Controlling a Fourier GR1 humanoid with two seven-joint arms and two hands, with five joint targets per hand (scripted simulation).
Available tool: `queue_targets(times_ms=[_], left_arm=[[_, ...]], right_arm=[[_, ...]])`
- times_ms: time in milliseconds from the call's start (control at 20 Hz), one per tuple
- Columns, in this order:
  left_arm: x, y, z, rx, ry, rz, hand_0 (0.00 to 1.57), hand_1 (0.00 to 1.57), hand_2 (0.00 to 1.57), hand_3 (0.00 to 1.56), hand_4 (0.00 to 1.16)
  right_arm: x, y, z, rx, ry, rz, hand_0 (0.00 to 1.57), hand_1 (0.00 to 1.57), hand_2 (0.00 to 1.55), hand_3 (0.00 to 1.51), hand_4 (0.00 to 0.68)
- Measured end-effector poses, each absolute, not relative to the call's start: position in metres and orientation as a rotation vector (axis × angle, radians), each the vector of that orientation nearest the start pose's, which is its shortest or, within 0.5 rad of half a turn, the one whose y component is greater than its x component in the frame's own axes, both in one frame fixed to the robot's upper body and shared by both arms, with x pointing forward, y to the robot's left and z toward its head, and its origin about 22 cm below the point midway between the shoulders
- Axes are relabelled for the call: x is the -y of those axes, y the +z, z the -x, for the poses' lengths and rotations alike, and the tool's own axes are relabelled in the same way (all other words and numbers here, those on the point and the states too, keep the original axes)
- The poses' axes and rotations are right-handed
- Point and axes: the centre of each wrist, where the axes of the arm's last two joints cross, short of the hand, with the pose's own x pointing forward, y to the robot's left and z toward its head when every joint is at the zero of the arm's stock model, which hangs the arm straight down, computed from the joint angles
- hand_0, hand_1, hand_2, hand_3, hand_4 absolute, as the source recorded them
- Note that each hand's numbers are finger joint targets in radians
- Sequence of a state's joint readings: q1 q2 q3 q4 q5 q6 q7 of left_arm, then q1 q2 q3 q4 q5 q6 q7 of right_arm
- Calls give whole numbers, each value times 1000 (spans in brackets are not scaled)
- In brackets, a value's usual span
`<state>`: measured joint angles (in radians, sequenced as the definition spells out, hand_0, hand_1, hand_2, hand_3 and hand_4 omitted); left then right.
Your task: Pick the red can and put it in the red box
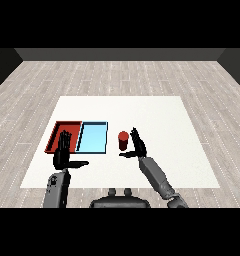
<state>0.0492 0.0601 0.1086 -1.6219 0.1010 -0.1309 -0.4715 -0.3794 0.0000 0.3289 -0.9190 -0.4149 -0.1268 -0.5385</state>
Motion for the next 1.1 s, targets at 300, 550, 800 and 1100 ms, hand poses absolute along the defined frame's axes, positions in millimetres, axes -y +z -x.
queue_targets(times_ms=[300,550,800,1100], left_arm=[[-275,7,-228,2055,38,33,0,0,0,0,0],[-270,8,-229,2059,39,23,0,0,0,0,0],[-275,4,-233,2064,43,24,0,0,0,0,0],[-276,7,-233,2065,47,29,0,0,0,0,0]], right_arm=[[127,-70,-309,1692,-34,-334,0,0,0,0,0],[124,-73,-320,1683,-32,-339,0,0,0,0,0],[115,-69,-323,1676,-26,-339,0,0,0,0,0],[110,-63,-333,1652,-13,-339,0,0,0,0,0]])
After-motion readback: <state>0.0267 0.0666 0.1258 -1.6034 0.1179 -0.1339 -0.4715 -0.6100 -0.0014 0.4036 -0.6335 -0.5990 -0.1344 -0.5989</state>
